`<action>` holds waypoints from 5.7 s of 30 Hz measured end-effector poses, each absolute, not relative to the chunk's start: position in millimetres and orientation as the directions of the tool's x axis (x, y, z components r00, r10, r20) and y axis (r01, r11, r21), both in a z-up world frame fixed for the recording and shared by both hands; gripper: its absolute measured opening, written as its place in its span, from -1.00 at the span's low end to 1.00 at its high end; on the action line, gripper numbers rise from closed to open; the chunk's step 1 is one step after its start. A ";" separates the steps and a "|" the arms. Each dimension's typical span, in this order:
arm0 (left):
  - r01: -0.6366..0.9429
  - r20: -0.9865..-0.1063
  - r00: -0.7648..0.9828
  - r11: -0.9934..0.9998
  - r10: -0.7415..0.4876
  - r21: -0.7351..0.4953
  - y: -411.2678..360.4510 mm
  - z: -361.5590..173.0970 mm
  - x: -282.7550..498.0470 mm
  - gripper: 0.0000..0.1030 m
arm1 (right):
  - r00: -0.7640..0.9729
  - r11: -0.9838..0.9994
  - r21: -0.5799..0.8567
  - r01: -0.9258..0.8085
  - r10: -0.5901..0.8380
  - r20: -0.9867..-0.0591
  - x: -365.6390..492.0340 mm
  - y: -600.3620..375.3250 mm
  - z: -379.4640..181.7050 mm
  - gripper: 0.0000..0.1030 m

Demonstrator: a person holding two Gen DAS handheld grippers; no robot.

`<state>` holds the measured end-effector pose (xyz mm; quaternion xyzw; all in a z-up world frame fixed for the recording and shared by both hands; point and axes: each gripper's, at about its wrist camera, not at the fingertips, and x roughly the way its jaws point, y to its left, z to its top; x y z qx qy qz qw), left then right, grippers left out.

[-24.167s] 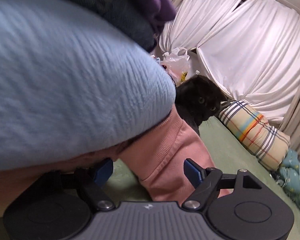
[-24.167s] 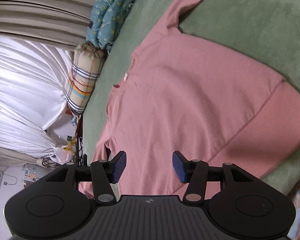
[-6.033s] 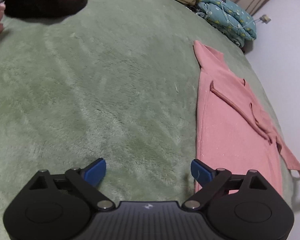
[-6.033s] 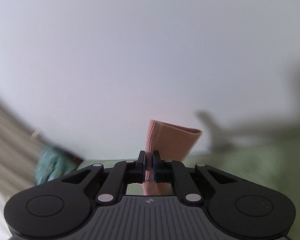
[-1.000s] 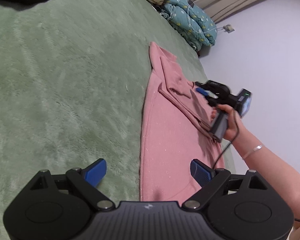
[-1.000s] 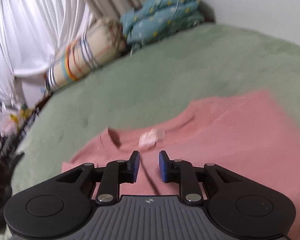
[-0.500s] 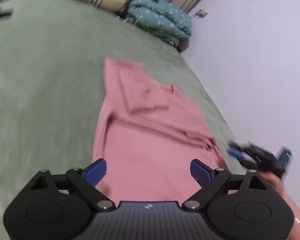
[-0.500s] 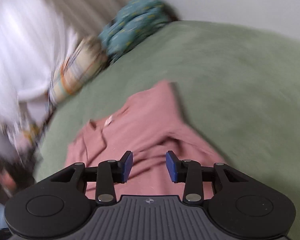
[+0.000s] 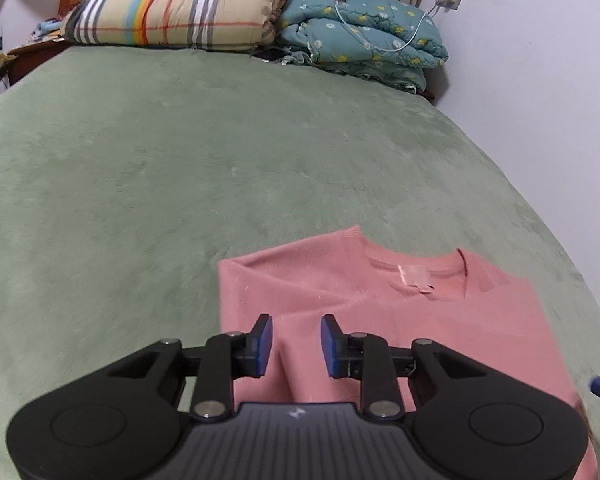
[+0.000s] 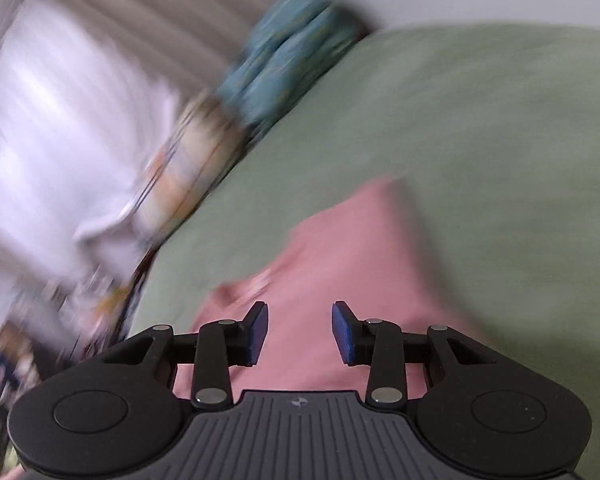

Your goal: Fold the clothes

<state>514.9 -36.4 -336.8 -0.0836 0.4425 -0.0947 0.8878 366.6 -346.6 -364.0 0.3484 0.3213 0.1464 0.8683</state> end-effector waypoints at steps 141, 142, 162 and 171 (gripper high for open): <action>-0.046 -0.705 0.382 0.750 -0.598 -0.660 66.3 -371.2 128.7 -0.02 | 0.713 0.556 0.781 0.286 0.420 -0.561 -16.9 -458.0 -429.6 -0.28; -0.033 -0.707 0.369 0.752 -0.603 -0.659 63.3 -371.6 127.5 -0.03 | 0.720 0.538 0.791 0.291 0.421 -0.552 -18.0 -459.0 -431.1 -0.28; -0.167 -0.547 0.438 0.533 -0.714 -0.829 45.8 -419.7 111.7 -0.90 | 0.753 0.191 0.912 0.364 0.515 -0.409 -1.0 -460.1 -462.8 -0.28; -0.223 -0.506 0.399 0.454 -0.765 -0.863 59.2 -439.8 113.9 -0.71 | 0.725 0.267 0.892 0.366 0.519 -0.453 3.4 -454.1 -449.2 -0.28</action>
